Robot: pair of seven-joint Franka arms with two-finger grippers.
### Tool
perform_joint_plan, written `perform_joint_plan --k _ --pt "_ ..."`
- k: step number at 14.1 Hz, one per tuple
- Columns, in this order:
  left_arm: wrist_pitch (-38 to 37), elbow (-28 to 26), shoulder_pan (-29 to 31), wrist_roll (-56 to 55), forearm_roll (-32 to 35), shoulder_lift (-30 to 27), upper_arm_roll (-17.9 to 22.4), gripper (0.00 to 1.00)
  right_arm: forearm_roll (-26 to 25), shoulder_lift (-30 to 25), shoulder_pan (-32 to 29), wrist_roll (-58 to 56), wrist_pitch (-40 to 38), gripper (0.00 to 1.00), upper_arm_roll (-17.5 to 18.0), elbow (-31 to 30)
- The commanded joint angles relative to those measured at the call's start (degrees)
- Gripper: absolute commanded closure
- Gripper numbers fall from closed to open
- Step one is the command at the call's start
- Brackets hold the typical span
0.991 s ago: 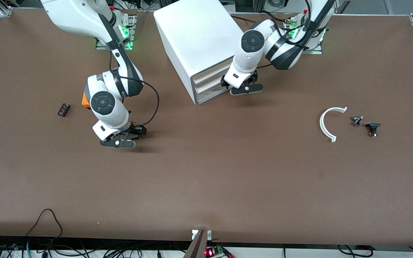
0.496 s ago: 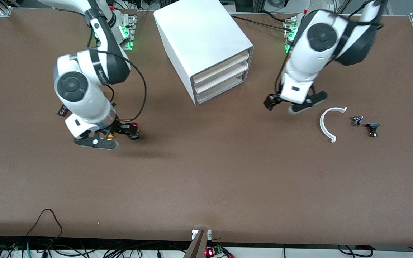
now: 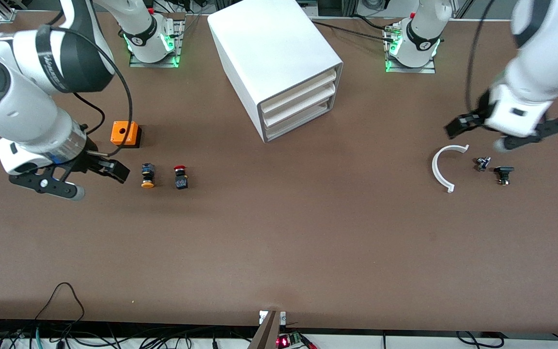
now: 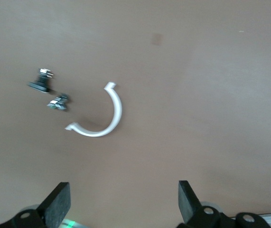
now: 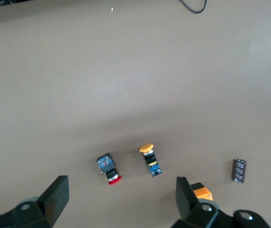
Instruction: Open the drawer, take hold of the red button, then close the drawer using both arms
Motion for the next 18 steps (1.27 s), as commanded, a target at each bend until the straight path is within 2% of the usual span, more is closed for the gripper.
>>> perform_joint_plan --k 1,3,5,7,11,14,18 --pt "-3.3 3.1 -0.5 12.5 0.9 -0.4 7.4 0.0 -0.6 -3.8 -5.6 -9.3 -2.7 0.0 1.1 0.0" --pt "-3.8 3.4 -0.5 17.4 0.5 -0.9 10.7 0.0 -0.1 -6.4 -10.2 -19.1 -5.2 0.0 1.2 -1.0" --pt "-4.0 3.3 -0.5 18.1 0.5 -2.0 11.1 0.0 -0.1 -9.5 -12.5 -23.4 -5.4 0.0 1.3 -4.5" --pt "-4.1 3.2 -0.5 18.1 0.4 -2.0 11.0 0.0 -0.1 -12.2 -12.6 -23.6 -5.5 0.0 1.2 -8.0" --pt "-4.1 3.3 -0.5 18.2 0.3 -2.0 10.9 0.0 0.1 -14.0 -12.7 -24.1 -7.9 0.0 0.8 -9.7" --pt "-4.2 3.4 -0.5 18.1 -0.2 -2.0 10.5 0.0 0.6 -17.4 -12.7 -24.8 -5.1 0.0 0.5 -14.7" --pt "-6.9 6.6 -1.2 18.1 -0.8 -0.8 10.2 0.0 1.1 -19.7 -12.7 -24.7 -4.3 0.0 -0.6 -17.3"
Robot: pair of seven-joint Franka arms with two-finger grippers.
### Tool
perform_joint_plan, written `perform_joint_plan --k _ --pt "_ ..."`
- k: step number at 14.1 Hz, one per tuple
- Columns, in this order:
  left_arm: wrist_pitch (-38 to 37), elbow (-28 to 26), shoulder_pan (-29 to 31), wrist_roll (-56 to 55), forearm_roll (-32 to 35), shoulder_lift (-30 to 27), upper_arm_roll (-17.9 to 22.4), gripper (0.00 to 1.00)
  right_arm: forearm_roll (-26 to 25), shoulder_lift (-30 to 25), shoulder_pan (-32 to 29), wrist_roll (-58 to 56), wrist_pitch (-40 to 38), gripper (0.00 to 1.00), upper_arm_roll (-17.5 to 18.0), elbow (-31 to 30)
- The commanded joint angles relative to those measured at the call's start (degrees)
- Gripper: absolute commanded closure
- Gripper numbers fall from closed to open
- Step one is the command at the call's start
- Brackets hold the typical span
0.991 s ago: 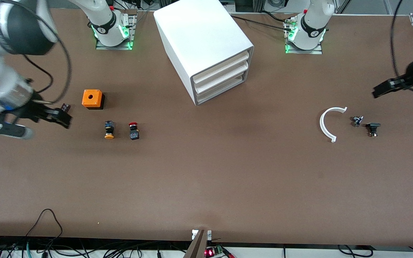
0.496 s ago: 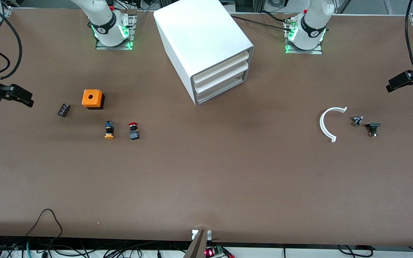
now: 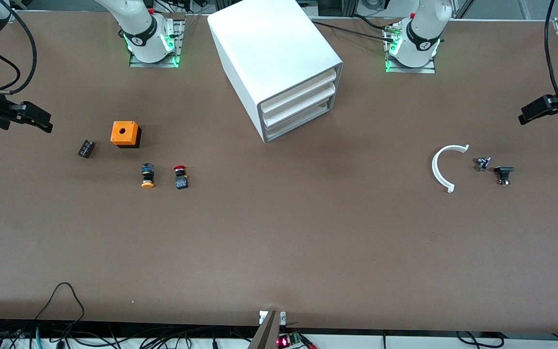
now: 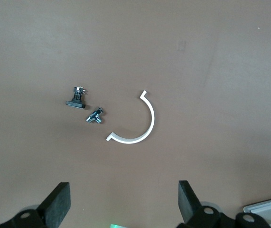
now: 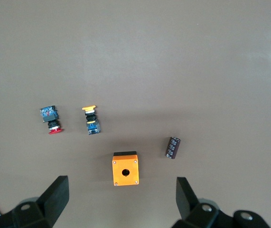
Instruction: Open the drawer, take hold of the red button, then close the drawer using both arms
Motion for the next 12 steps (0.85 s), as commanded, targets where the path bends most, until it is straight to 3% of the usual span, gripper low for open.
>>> perform_joint_plan --k 1,12 --pt "-2.8 3.0 -0.6 0.9 -0.7 0.8 0.0 0.0 1.8 -3.3 -0.2 -0.8 1.2 0.0 -1.0 -3.7" --pt "-2.8 3.1 -0.2 1.3 -0.6 0.8 -0.7 0.0 1.6 -2.7 0.4 -2.7 0.7 0.0 -1.1 -2.8"
